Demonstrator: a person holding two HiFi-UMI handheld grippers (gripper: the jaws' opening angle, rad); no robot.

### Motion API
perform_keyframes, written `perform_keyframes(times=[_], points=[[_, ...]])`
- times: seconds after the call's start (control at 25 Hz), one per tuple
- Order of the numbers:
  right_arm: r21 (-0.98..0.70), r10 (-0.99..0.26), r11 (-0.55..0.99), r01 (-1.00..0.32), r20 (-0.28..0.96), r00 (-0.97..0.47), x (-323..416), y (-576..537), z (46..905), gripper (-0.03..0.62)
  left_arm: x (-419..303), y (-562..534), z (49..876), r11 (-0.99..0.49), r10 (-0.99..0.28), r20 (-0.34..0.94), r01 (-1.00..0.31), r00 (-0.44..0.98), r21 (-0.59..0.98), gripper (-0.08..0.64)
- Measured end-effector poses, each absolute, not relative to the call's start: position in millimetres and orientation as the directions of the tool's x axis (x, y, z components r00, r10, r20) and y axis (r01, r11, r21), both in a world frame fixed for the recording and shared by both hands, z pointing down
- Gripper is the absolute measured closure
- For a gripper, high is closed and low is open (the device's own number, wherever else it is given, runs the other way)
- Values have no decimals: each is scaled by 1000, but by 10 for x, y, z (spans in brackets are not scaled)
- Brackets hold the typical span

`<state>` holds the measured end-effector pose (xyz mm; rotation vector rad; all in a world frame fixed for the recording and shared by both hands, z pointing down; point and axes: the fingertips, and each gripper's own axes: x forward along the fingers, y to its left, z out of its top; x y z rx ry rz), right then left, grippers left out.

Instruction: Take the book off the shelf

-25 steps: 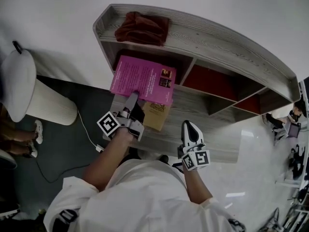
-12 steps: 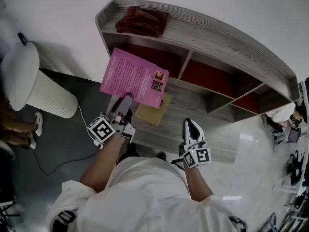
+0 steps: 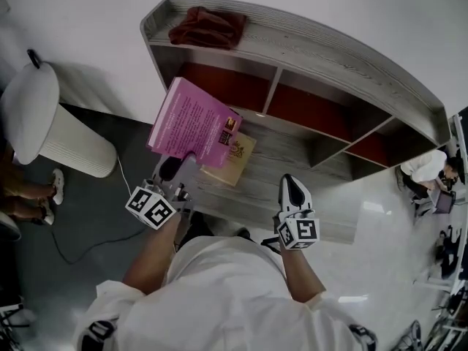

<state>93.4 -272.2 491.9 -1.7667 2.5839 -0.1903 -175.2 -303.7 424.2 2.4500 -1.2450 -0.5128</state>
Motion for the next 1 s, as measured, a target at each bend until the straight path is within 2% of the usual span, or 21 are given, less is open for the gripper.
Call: perform_keyframes(times=[0.2,0.48,0.8,1.0], points=[[-82,-938,325,-942,100,-332,1132,-2631,4990,572,-1620,-2819,4371,-539,-838,-101,-788,536,297,410],[-85,-933,339,-937,102,-346,1291,-2486,5020,572,-1355,-2534,4496,-523,-852,-48,-842,521,135,410],[-84,-936,322,-943,122,-331,1379,-2356,5134,572,-1343,-2427,4675,-471,-881,40,-882,471,11,409],[-87,-947,293,-952,114,-301,1301,-2275,5114,572,-1444,-2325,4791,-476,-878,69,-880,474,-13,410]])
